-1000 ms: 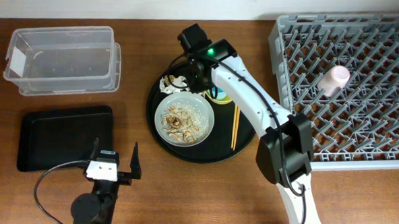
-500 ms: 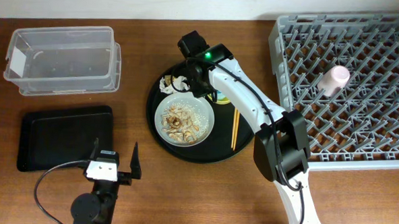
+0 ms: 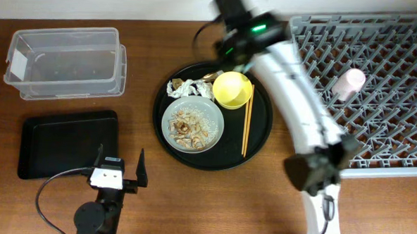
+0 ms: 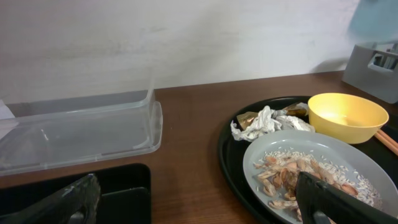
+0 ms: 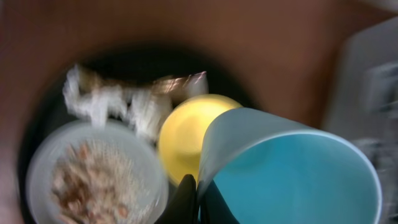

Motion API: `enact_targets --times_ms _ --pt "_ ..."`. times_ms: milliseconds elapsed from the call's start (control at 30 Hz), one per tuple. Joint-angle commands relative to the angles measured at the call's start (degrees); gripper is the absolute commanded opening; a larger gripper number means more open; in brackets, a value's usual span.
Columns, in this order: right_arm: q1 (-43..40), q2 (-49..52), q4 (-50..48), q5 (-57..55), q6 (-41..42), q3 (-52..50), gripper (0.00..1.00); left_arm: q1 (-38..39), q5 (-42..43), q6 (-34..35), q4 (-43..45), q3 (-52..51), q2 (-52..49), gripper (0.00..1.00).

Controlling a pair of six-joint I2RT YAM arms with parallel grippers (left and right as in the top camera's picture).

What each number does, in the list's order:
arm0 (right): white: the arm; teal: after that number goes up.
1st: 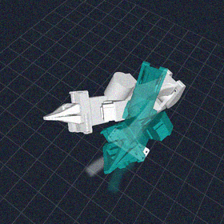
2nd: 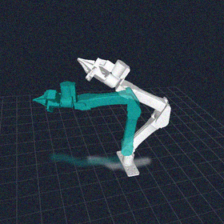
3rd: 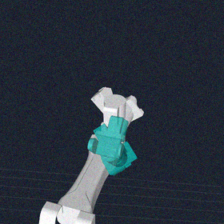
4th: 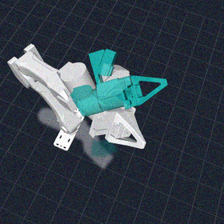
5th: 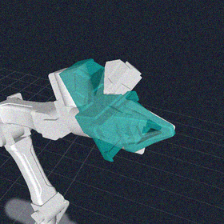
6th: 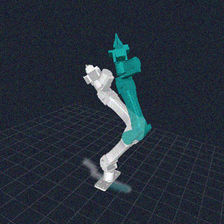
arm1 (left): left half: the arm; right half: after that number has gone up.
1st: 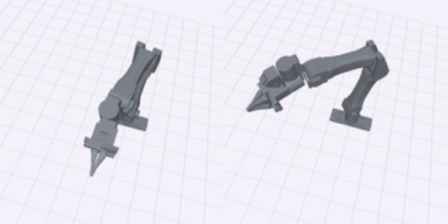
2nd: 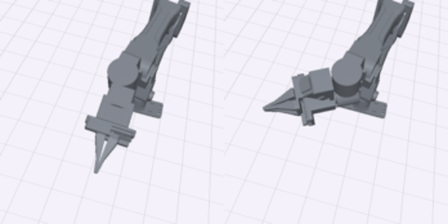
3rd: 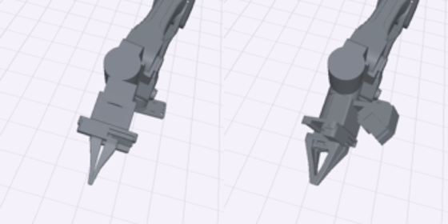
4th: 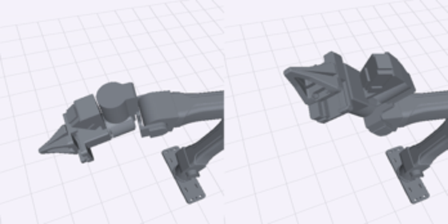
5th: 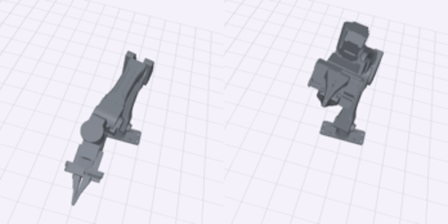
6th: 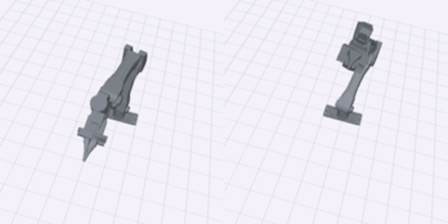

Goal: Sort waste into correct bins and load items into the dishwasher rack
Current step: 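Carry the blue cup to the dish rack and set it down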

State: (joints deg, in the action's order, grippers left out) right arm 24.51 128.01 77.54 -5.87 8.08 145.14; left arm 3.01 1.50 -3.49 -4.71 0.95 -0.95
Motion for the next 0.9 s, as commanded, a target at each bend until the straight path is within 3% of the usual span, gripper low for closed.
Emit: enact_targets --times_ms 0,133,300,433,633,867 --pt "-12.6 -4.4 0.7 14.8 -2.1 4.3 0.04 0.3 -0.2 -0.7 0.0 -0.4 0.2 0.99" --pt "-27.5 -3.2 3.3 37.5 -7.6 2.8 0.04 0.3 -0.2 -0.7 0.0 -0.4 0.2 0.99" --pt "-39.5 -1.6 9.3 49.0 -12.9 -1.2 0.04 0.3 -0.2 -0.7 0.0 -0.4 0.2 0.99" --pt "-48.4 -1.6 13.7 63.1 -26.4 -10.4 0.04 0.3 -0.2 -0.7 0.0 -0.4 0.2 0.99" --pt "-55.5 -1.5 8.6 77.5 -32.0 -25.5 0.04 0.3 -0.2 -0.7 0.0 -0.4 0.2 0.99" --pt "-59.6 -1.0 2.3 80.1 -31.4 -39.6 0.04 0.3 -0.2 -0.7 0.0 -0.4 0.2 0.99"
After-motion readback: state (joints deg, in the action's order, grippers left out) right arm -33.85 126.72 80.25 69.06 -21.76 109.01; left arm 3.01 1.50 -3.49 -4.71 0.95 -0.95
